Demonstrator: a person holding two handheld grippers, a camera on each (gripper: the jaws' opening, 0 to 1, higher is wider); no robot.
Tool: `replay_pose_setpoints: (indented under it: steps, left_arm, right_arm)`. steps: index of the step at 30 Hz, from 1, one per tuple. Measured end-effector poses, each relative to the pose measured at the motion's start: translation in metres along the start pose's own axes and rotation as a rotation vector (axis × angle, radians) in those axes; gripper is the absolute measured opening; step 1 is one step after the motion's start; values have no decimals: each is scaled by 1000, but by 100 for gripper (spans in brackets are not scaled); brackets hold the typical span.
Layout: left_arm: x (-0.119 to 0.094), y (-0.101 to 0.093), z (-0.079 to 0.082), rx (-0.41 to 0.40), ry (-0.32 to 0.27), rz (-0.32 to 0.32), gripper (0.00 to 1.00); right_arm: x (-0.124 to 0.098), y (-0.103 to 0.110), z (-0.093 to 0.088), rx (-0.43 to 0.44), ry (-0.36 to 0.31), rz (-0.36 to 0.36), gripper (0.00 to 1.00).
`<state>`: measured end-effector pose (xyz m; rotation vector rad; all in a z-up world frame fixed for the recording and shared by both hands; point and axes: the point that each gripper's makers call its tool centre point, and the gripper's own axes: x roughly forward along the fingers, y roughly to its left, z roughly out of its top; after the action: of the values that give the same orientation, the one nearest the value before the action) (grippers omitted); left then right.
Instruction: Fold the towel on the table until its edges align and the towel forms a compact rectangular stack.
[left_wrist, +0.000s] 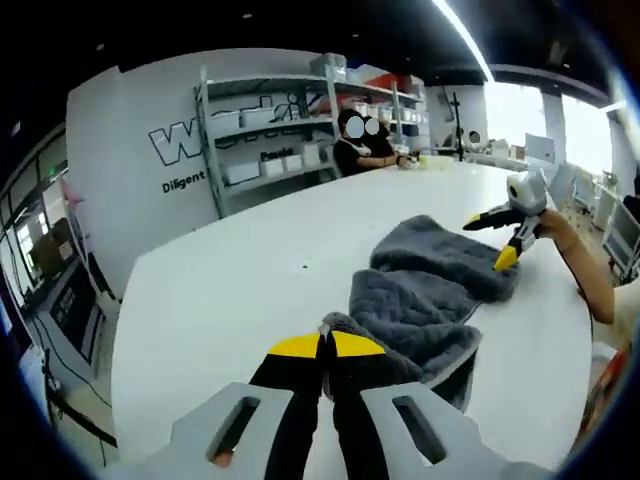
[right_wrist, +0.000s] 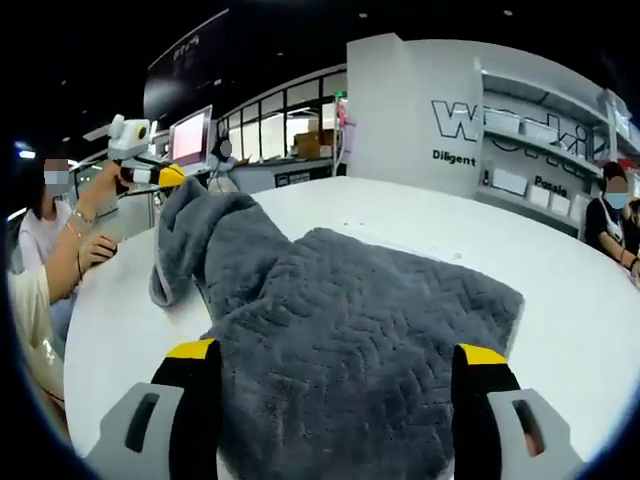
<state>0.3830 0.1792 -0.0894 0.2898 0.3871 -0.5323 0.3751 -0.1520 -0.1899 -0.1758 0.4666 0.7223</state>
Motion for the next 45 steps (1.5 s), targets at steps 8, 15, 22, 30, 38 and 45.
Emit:
replay_pose_setpoints:
  steps: [8, 15, 22, 30, 38, 45]
  left_arm:
    - [-14, 8, 27, 39, -44, 44, 1]
    - [-21, 9, 38, 46, -72, 69, 1]
    - [-26, 16, 42, 53, -80, 101, 1]
    - [-33, 35, 39, 88, -36, 165, 1]
    - [-38, 67, 20, 192, 97, 313, 1]
    - [-43, 94, 8, 279, 169, 432, 1]
  right_arm:
    - [3, 9, -12, -41, 48, 24, 78]
    - [9, 20, -21, -41, 95, 83, 47]
    - [5, 32, -34, -116, 135, 120, 10]
    - [-6, 25, -36, -108, 132, 106, 2]
    - [-27, -10, -49, -57, 180, -6, 1]
    - [-43, -43, -67, -7, 237, -128, 1]
